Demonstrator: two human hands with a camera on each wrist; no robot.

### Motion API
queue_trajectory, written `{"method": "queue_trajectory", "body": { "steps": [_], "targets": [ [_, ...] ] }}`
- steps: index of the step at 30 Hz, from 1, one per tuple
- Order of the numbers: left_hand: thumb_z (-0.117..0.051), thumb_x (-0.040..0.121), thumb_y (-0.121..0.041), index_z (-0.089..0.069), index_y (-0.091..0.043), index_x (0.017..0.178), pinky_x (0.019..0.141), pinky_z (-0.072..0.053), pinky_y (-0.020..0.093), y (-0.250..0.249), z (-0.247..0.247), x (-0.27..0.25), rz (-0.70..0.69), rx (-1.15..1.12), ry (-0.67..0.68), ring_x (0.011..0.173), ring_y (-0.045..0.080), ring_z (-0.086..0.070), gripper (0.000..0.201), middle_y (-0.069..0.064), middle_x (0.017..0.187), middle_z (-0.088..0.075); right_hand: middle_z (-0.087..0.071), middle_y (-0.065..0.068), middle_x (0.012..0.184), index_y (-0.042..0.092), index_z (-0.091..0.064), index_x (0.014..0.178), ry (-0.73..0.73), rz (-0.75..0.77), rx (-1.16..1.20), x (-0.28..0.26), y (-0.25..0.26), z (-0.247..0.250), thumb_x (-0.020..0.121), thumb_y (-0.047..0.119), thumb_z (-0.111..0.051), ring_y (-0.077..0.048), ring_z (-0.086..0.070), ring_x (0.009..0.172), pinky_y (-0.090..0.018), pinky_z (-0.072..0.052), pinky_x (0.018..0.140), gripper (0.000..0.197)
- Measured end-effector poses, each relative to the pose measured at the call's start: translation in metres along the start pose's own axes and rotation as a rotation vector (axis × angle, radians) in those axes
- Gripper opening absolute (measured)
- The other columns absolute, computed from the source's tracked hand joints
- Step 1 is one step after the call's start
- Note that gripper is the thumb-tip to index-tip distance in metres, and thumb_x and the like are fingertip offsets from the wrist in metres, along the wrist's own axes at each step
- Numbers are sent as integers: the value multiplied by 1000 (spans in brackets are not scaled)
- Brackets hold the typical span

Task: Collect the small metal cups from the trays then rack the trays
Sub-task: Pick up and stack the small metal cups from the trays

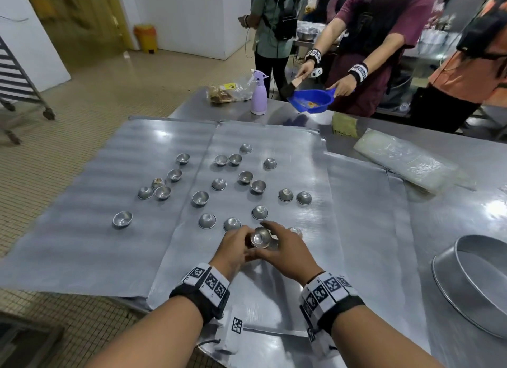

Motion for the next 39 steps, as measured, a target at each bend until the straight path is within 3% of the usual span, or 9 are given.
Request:
{"method": "queue_trajectory", "body": {
  "steps": [2, 5, 13, 20, 24, 26, 29, 33, 39],
  "targets": [
    [-57, 91, -12, -66, -4, 84, 75, -55, 42, 2, 13, 7, 1, 24, -44, 62, 26, -68, 14, 16, 74, -65, -63, 9, 129, 29, -56, 134, -46, -21, -15, 2, -4, 8, 83, 52, -69, -10, -59, 112, -30, -48, 94, 58],
    [-62, 92, -7, -65, -6, 86, 67, -54, 36, 2, 25, 11, -31, 114, -53, 57, 23, -69, 6, 16, 73, -67, -65, 1, 127, 21, -61, 127, -113, -105, -105, 10, -18, 24, 92, 36, -59, -19, -61, 109, -30, -46, 89, 37],
    [-54, 93, 5, -63, 10, 97, 56, -50, 32, 2, 34, 15, -123, 304, -62, 55, 24, -65, 11, 19, 78, -63, -60, -1, 116, 26, -70, 101, 63, -108, -360, 20, -23, 8, 95, 32, -53, -25, -61, 103, -31, -46, 78, 19],
    [-53, 92, 3, -64, 9, 93, 59, -54, 35, -4, 36, 16, -156, 366, -48, 58, 23, -67, 12, 15, 76, -65, -45, -2, 139, 32, -66, 86, 3, -81, -331, 15, -19, 0, 92, 33, -59, -29, -62, 107, -31, -44, 76, 10],
    [-53, 93, 2, -63, 8, 89, 57, -54, 32, -9, 35, 16, -176, 395, -46, 57, 21, -68, 13, 15, 73, -65, -57, 8, 111, 34, -51, 75, -6, -105, -311, 11, -21, -5, 89, 34, -56, -28, -58, 104, -30, -40, 71, 14],
    [-53, 93, 2, -64, 8, 89, 56, -52, 32, -9, 33, 17, -182, 400, -43, 57, 22, -68, 13, 17, 75, -65, -53, 10, 102, 38, -52, 92, -8, -124, -296, 7, -23, -4, 85, 37, -56, -23, -58, 103, -31, -41, 72, 7],
    [-53, 93, 2, -62, 11, 91, 57, -53, 32, -9, 33, 19, -182, 404, -51, 58, 24, -69, 13, 17, 75, -65, -52, 3, 123, 29, -45, 136, 51, -168, -297, 0, -31, -8, 86, 47, -56, -24, -58, 112, -36, -48, 84, 54],
    [-54, 93, 1, -62, 12, 91, 59, -57, 35, -8, 34, 20, -189, 397, -64, 57, 23, -70, 14, 18, 75, -66, -52, 1, 120, 25, -55, 121, 31, -161, -287, -9, -29, -8, 81, 54, -50, -26, -60, 103, -37, -50, 80, 49],
    [-61, 88, -8, -62, -7, 72, 70, -60, 40, -6, 25, 17, -126, 260, -33, 62, 25, -70, 16, 18, 75, -63, -58, 3, 118, 27, -55, 127, -56, -66, -141, -4, -8, 7, 91, 48, -64, -17, -59, 99, -35, -48, 84, 42]
  ]
}}
Point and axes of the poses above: each hand's wrist, its own x-axis towards the middle knuckle, its own z-axis out of the back of the hand, y = z × x, the point moved 9 cm from there along x, towards the middle knuckle
